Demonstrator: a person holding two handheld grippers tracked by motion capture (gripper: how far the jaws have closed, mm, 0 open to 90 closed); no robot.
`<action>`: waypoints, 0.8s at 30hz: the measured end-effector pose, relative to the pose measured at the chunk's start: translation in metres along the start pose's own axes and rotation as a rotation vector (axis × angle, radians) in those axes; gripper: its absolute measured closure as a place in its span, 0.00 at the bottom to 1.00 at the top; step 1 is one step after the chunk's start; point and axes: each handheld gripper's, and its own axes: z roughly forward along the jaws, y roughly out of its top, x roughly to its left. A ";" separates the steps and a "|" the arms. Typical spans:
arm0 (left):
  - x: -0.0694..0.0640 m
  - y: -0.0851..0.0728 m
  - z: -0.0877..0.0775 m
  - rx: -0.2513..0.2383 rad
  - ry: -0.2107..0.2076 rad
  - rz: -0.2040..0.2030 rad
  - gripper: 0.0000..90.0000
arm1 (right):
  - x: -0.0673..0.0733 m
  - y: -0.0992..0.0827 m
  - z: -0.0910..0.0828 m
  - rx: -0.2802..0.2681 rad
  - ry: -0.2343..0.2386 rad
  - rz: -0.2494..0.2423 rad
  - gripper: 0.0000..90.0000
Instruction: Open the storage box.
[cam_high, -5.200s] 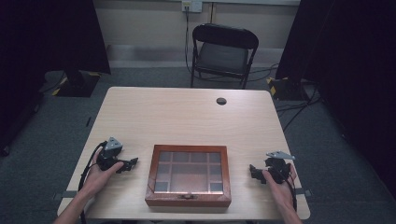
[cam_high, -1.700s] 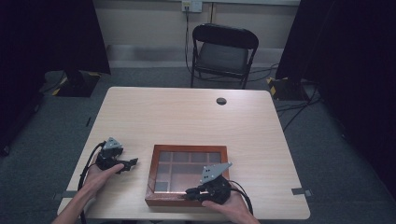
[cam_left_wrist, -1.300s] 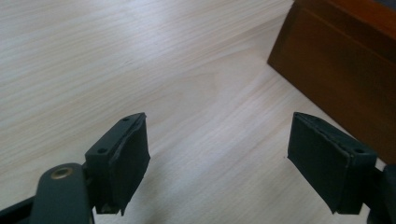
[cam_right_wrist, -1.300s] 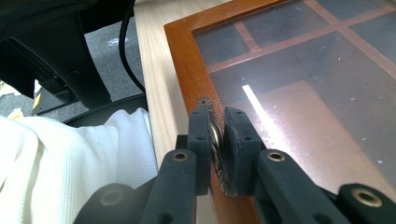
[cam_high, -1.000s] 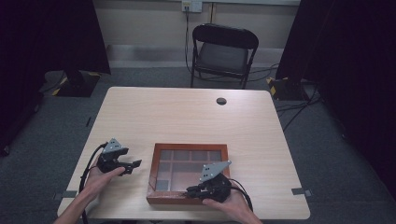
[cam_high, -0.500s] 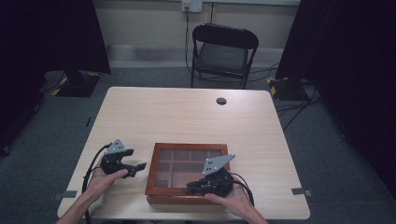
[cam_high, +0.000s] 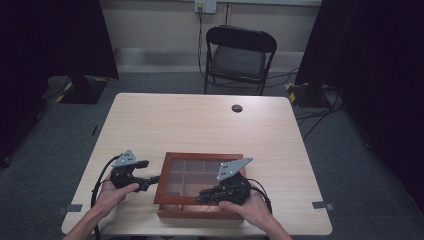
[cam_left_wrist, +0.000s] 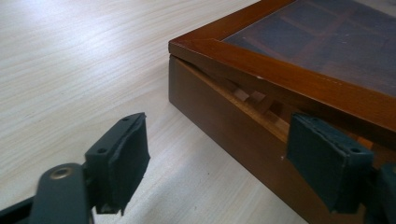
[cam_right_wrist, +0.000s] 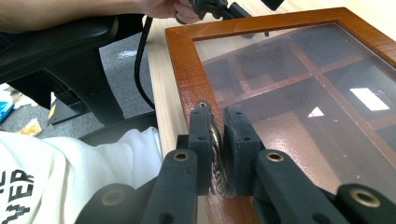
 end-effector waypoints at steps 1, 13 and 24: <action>0.001 0.000 0.000 0.001 -0.007 -0.013 0.21 | 0.000 0.001 0.000 0.004 0.000 -0.002 0.91; -0.014 0.004 0.003 -0.014 -0.058 0.041 0.20 | -0.001 0.013 -0.008 -0.001 -0.009 -0.014 0.91; -0.023 0.007 0.006 -0.026 -0.074 0.073 0.22 | -0.004 0.011 -0.017 -0.011 -0.037 0.018 0.62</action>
